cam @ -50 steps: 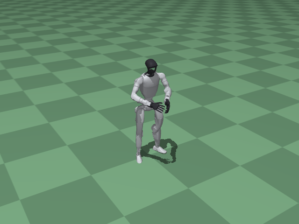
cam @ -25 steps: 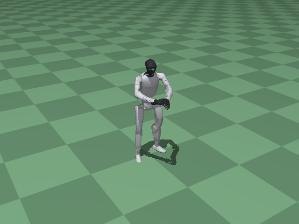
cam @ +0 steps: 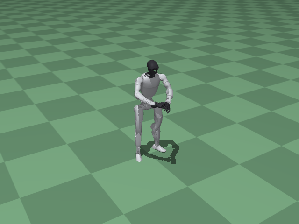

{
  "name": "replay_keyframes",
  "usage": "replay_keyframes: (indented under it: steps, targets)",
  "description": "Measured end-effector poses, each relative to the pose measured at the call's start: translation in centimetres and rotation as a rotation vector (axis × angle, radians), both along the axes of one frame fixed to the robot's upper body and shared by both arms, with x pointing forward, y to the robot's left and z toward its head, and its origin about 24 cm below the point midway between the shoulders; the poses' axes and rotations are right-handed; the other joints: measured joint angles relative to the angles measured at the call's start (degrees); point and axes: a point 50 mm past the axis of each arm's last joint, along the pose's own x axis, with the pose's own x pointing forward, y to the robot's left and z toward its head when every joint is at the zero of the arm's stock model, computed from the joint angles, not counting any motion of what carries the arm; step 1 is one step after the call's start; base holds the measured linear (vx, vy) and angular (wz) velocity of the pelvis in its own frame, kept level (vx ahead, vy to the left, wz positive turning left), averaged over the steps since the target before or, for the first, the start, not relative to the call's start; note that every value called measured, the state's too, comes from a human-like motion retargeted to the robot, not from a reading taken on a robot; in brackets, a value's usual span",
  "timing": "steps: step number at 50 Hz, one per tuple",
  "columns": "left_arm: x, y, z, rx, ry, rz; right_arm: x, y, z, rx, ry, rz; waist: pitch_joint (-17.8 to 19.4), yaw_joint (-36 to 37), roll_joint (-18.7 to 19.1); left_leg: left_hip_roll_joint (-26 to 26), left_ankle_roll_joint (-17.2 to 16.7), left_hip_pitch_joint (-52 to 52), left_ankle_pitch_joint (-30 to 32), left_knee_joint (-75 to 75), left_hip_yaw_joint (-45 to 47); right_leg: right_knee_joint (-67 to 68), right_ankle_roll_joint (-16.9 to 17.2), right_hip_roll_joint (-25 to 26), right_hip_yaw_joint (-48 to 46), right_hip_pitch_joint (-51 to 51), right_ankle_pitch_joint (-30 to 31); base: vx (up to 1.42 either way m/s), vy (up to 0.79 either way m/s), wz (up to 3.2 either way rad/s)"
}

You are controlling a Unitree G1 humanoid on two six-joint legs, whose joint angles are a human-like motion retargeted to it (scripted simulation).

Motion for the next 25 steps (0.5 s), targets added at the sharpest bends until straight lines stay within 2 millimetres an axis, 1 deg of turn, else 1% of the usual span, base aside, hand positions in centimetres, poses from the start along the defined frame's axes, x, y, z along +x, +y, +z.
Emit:
replay_keyframes:
  steps: [2,3,5,7,8,10,11,13,15,18,20,21,23,25]
  targets:
    - [0.6,-0.8,2.6,-0.026,-0.109,0.026,0.8,-0.5,1.9,0.09,-0.106,-0.048,-0.44,0.68,0.26,-0.03,0.0,-0.38,0.21,-0.01,-0.52,-0.11,0.0,-0.11,-0.45,-0.03,0.03,-0.01,-0.01,0.22]
    - [0.5,-1.2,4.3,-0.061,-0.167,0.018,0.8,-0.7,3.1,0.144,-0.17,-0.055,-0.71,1.08,0.4,-0.06,0.04,-0.53,0.3,-0.01,-0.75,-0.11,0.0,-0.18,-0.63,-0.05,0.03,0.01,0.0,0.19]
    - [-0.5,-2.0,7.7,-0.146,-0.276,-0.046,0.0,-1.2,5.8,0.253,-0.291,-0.032,-1.37,1.92,0.68,-0.1,0.11,-0.76,0.42,-0.01,-1.13,0.02,0.0,-0.31,-0.92,-0.13,-0.04,0.0,0.0,0.0]
    - [-2.6,-2.6,10.5,-0.213,-0.362,-0.164,-1.7,-1.5,8.0,0.338,-0.383,0.037,-2.12,2.69,0.94,-0.08,0.17,-0.89,0.48,-0.01,-1.35,0.3,0.0,-0.39,-1.07,-0.27,-0.16,0.03,0.0,0.04]
    - [-3.8,-2.7,11.6,-0.235,-0.4,-0.228,-2.8,-1.6,8.9,0.368,-0.42,0.08,-2.49,3.01,1.05,-0.07,0.21,-0.92,0.48,-0.01,-1.41,0.48,0.0,-0.42,-1.1,-0.35,-0.23,0.06,0.0,0.05]
    - [-6.4,-2.7,13.0,-0.259,-0.465,-0.341,-4.9,-1.6,10.0,0.403,-0.476,0.172,-3.08,3.45,1.23,-0.05,0.33,-0.89,0.42,0.0,-1.43,0.89,0.0,-0.49,-1.05,-0.51,-0.4,0.06,0.0,0.01]
    - [-7.5,-2.5,13.2,-0.266,-0.49,-0.381,-6.0,-1.6,10.3,0.405,-0.494,0.218,-3.22,3.52,1.28,-0.05,0.42,-0.83,0.33,0.07,-1.38,1.13,0.0,-0.54,-0.95,-0.57,-0.49,0.06,0.01,-0.04]
    - [-9.5,-2.0,13.0,-0.28,-0.522,-0.442,-7.9,-1.4,10.4,0.397,-0.517,0.3,-3.23,3.49,1.31,-0.06,0.62,-0.68,0.08,0.25,-1.2,1.59,0.0,-0.65,-0.67,-0.68,-0.66,0.03,0.01,-0.03]
    - [-11.0,-1.3,12.2,-0.298,-0.522,-0.472,-9.3,-1.2,10.1,0.37,-0.528,0.362,-2.82,3.21,1.2,-0.09,0.82,-0.47,-0.18,0.45,-0.94,1.98,0.0,-0.75,-0.3,-0.75,-0.8,0.0,0.0,0.0]
    - [-11.7,-0.3,10.0,-0.304,-0.464,-0.462,-9.9,-0.9,8.6,0.293,-0.537,0.393,-1.6,2.53,0.81,-0.09,0.91,-0.24,-0.35,0.55,-0.47,2.17,0.0,-0.7,0.17,-0.85,-0.83,0.0,0.0,0.0]
    - [-11.1,0.1,8.1,-0.27,-0.406,-0.422,-9.3,-0.9,7.2,0.207,-0.542,0.382,-0.72,2.03,0.51,-0.04,0.75,-0.23,-0.26,0.45,-0.21,1.98,0.0,-0.53,0.32,-0.94,-0.71,-0.03,-0.01,-0.04]
    - [-10.4,0.3,7.0,-0.231,-0.377,-0.389,-8.6,-0.8,6.5,0.145,-0.541,0.365,-0.36,1.77,0.38,0.0,0.59,-0.31,-0.14,0.35,-0.13,1.76,0.0,-0.41,0.3,-1.0,-0.6,-0.07,-0.03,-0.06]
    - [-8.5,0.5,4.8,-0.129,-0.321,-0.313,-6.9,-0.7,4.9,-0.001,-0.53,0.322,0.17,1.19,0.16,0.05,0.21,-0.58,0.17,0.1,-0.07,1.21,0.0,-0.17,0.16,-1.11,-0.35,-0.09,-0.03,-0.01]
    - [-6.1,0.6,2.7,0.003,-0.282,-0.225,-4.7,-0.4,3.4,-0.159,-0.507,0.267,0.49,0.42,0.04,0.13,-0.26,-0.99,0.47,-0.01,-0.22,0.54,0.0,0.03,-0.16,-1.14,-0.09,-0.09,-0.03,0.07]
